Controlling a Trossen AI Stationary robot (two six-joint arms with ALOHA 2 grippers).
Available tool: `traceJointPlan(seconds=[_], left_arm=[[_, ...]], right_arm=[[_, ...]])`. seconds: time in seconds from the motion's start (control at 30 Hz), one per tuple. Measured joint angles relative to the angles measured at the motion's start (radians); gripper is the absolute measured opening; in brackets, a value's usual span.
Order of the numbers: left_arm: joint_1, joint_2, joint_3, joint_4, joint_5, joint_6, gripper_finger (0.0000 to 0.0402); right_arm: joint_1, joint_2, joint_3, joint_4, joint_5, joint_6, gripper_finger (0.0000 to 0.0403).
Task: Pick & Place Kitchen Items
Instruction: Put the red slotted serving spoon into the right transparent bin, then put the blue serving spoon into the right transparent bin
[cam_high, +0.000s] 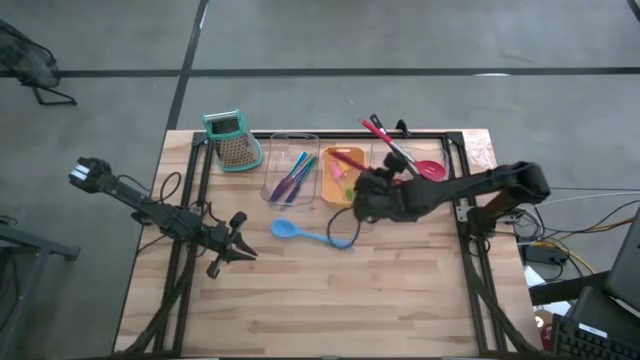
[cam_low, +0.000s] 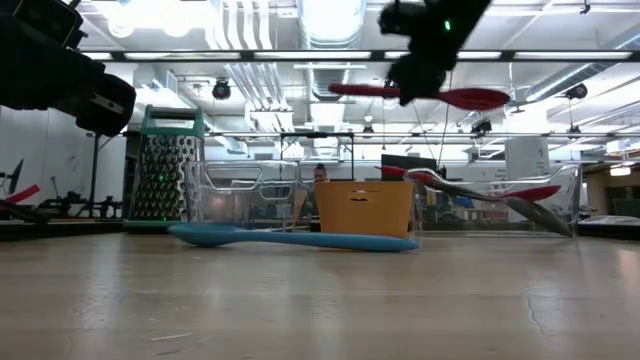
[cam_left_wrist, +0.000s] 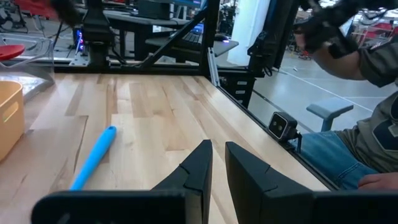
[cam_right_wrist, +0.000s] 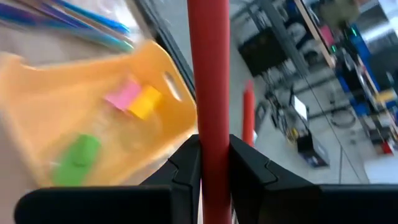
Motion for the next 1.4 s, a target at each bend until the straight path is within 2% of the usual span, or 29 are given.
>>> traceJointPlan(seconds=[0.17,0.37,0.67,1.0,1.4], left_arm=[[0.000,0.000,0.000,0.000,0.000,0.000,0.0051],[0.000,0.001,0.000,0.000,0.000,0.000,0.0051],[0.000,0.001,0.000,0.000,0.000,0.000,0.0051],[0.000,0.001,0.000,0.000,0.000,0.000,0.0051],[0.000,0.001,0.000,0.000,0.000,0.000,0.0051]], right_arm=[[-0.082,-0.102,-0.156,0.077,0.000,-0.003,0.0058],[-0.201,-0.181,-0.321,0.240,-0.004,-0.096,0.0056],[-0.297,-0.213,-0.482,0.391,-0.008,-0.105,0.0066],[-0.319,-0.208,-0.554,0.414,-0.011,-0.046,0.0057],[-0.319,-0.208,-0.558,0.424,-0.010,-0.009,0.0114]])
